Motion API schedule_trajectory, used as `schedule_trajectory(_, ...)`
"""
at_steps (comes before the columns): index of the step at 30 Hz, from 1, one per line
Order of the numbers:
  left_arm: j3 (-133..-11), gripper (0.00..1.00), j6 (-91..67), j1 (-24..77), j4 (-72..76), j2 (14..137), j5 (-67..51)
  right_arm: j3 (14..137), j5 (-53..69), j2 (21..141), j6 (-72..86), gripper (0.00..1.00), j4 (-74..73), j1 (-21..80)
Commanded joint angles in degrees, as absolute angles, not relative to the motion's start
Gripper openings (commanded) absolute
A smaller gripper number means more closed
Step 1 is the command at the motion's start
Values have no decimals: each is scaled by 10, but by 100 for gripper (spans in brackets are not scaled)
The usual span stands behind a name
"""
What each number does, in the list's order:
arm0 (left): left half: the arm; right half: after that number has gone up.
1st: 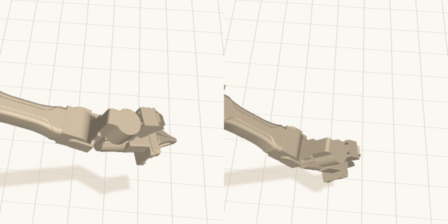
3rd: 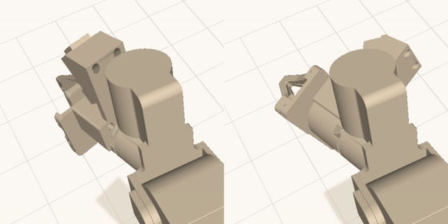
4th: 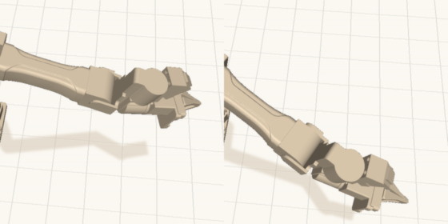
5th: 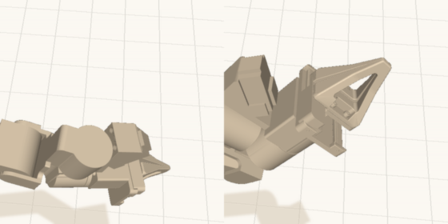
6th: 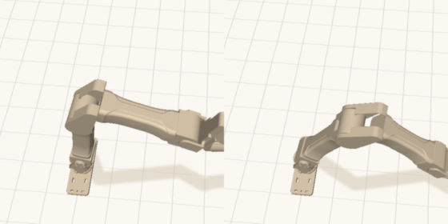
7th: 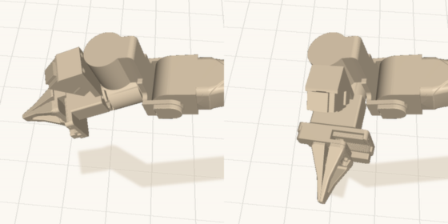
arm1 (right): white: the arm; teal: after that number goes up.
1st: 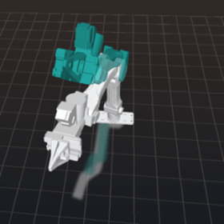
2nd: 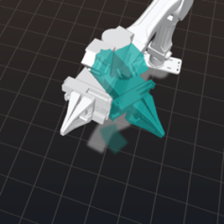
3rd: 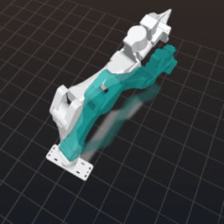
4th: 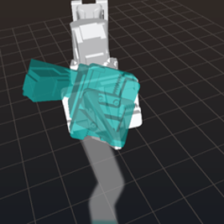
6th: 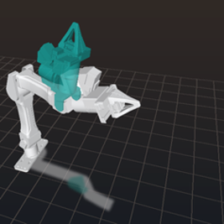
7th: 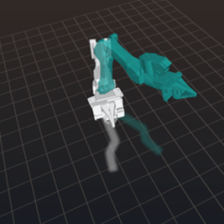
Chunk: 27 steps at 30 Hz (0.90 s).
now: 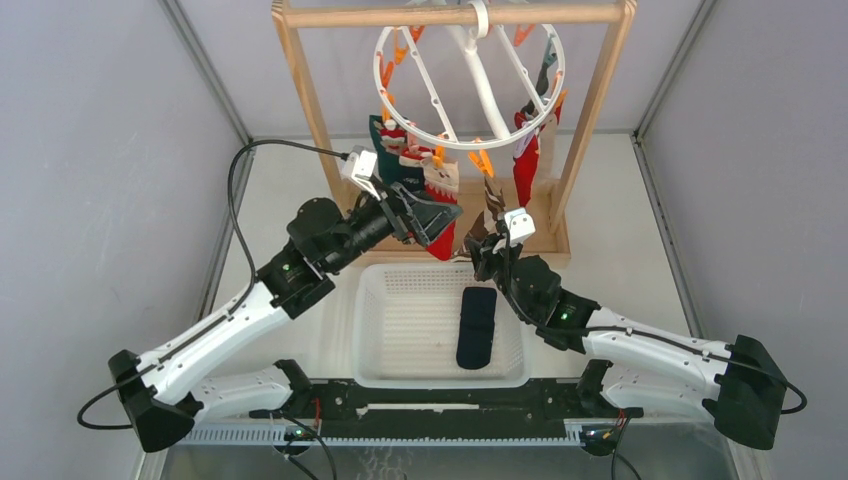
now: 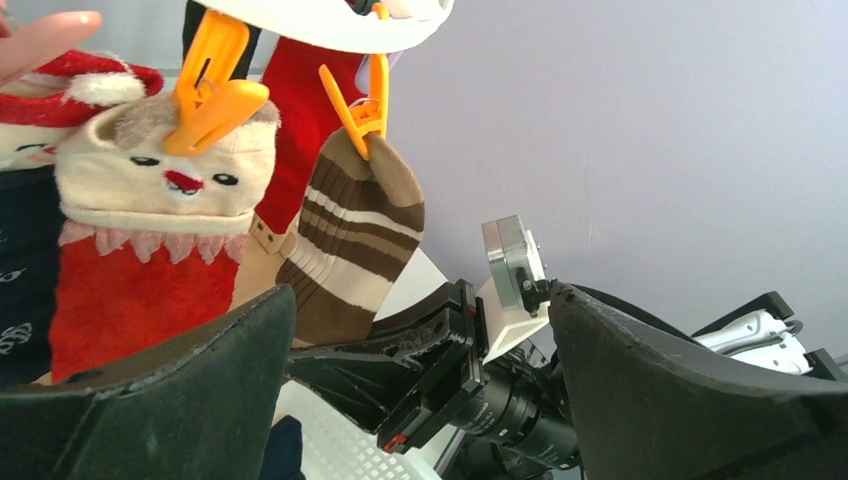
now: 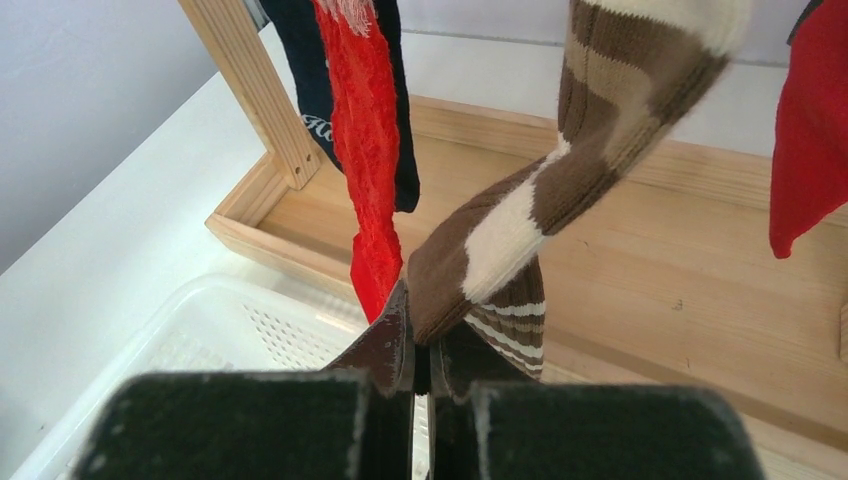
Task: Remove the socks clipped to the hanger
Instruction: Remove the sock from the hanger.
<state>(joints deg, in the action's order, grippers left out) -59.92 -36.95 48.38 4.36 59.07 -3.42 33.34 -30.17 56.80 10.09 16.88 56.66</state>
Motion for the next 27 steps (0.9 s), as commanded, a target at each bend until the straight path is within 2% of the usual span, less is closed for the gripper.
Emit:
schedule_trajectory(1,-642,100,-361,492,106,603,-43,360,-308,560,91,0,181,569)
schedule_trajectory(27,-717,100,-360,508,145,723,-7,360,-307,542,103,0,164,563)
